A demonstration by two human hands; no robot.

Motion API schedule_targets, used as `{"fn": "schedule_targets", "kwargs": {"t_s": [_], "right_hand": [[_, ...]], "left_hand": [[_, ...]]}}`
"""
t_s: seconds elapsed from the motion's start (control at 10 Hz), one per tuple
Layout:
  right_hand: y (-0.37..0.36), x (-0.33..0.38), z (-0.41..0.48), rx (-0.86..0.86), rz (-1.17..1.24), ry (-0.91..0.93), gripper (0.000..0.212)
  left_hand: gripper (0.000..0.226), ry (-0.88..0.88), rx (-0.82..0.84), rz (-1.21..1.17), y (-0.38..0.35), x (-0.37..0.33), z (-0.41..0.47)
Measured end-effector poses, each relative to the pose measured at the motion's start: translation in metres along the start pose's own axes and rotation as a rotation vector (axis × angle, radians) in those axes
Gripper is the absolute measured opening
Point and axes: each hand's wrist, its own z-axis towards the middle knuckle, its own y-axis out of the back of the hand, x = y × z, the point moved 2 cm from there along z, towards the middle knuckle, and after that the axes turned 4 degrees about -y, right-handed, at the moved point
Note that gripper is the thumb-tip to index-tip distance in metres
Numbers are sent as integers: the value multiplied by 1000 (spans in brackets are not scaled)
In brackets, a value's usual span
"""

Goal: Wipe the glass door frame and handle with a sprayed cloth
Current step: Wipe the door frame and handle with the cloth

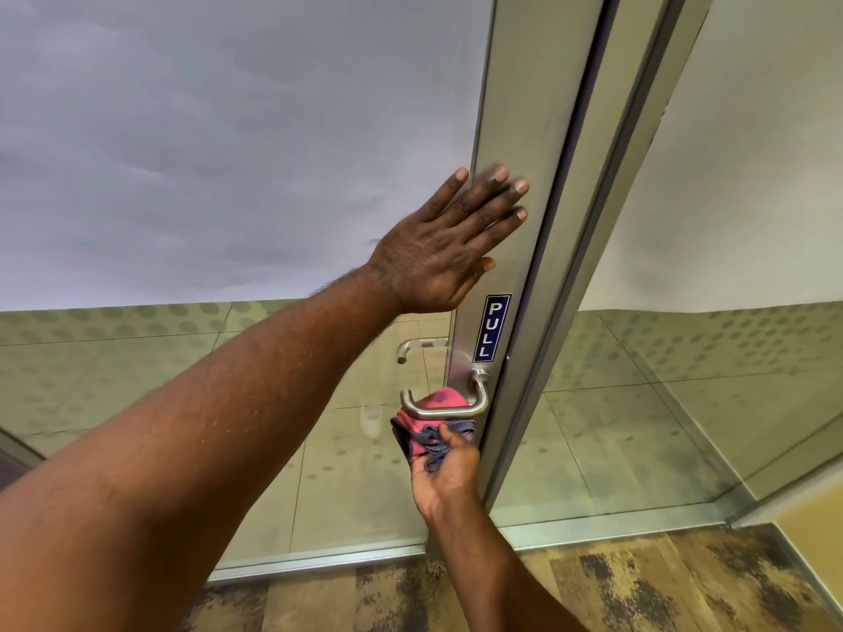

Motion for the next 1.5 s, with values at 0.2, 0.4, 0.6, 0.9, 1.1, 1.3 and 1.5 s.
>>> {"fn": "schedule_targets", "kwargs": {"t_s": [0.2,0.4,0.6,0.9,1.1,1.3,1.5], "right_hand": [[-12,-18,1,125,-77,-106,39],[-5,-9,4,127,-76,-99,33],[16,20,3,20,-43,26,33],[19,60,13,-68,-381,477,54],[21,75,5,-68,-1305,933,77],[33,41,-18,-39,-1742,1100,97],[6,-2,-29,35,-2013,1269,85]], "left_hand": [[62,-2,-7,-16,-3,1,0],[62,-5,-9,-21,-5,2,-1],[63,-3,-9,-20,-6,2,-1],[63,-7,-3,-12,-5,2,-1],[64,-5,-6,-9,-5,2,-1],[64,-5,-13,-9,-6,2,-1],[64,-14,-16,-19,-8,2,-2]]}}
